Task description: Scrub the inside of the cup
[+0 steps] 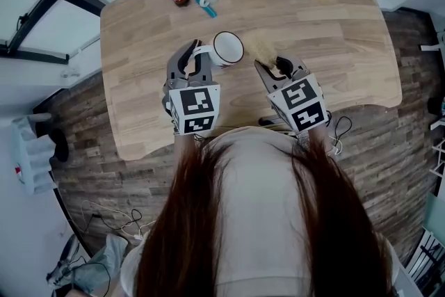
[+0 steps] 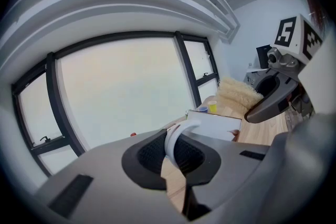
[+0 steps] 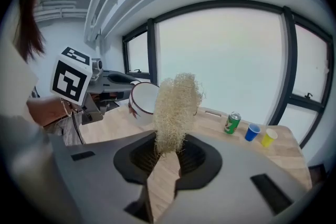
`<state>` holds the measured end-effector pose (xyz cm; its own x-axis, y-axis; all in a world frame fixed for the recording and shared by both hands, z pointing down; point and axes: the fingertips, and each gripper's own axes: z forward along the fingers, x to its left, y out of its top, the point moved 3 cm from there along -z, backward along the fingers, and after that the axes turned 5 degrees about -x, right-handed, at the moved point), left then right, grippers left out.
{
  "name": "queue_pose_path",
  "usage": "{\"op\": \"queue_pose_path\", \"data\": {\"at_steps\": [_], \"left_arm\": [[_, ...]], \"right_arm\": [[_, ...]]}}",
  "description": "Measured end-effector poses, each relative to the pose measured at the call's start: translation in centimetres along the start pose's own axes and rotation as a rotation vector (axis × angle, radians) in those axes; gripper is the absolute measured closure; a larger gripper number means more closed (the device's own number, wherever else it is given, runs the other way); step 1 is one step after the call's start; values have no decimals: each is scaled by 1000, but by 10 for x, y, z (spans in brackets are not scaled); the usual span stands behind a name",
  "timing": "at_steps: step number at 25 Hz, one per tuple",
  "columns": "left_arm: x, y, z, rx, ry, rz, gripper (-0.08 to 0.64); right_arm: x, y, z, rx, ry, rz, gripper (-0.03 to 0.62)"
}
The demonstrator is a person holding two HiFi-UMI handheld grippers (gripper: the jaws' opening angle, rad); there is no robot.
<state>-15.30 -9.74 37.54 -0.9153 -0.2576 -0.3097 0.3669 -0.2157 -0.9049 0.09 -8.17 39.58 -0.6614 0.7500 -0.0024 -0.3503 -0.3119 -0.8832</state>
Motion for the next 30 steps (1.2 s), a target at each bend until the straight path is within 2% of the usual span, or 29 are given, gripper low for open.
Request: {"op": "queue_pose_path", "data": {"at_steps": [10,16,30], "left_arm": [[-8,9,0,-23,-26,88,537],[-15,11,0,-34,-44,190,537],[-32,16,9,-44,-92,310,537]], "right_arm": [[9,1,-1,75,68,-155,506],[16,-4,1,157,97,-289,506],[14,-14,3,292,157,-423,506]]}}
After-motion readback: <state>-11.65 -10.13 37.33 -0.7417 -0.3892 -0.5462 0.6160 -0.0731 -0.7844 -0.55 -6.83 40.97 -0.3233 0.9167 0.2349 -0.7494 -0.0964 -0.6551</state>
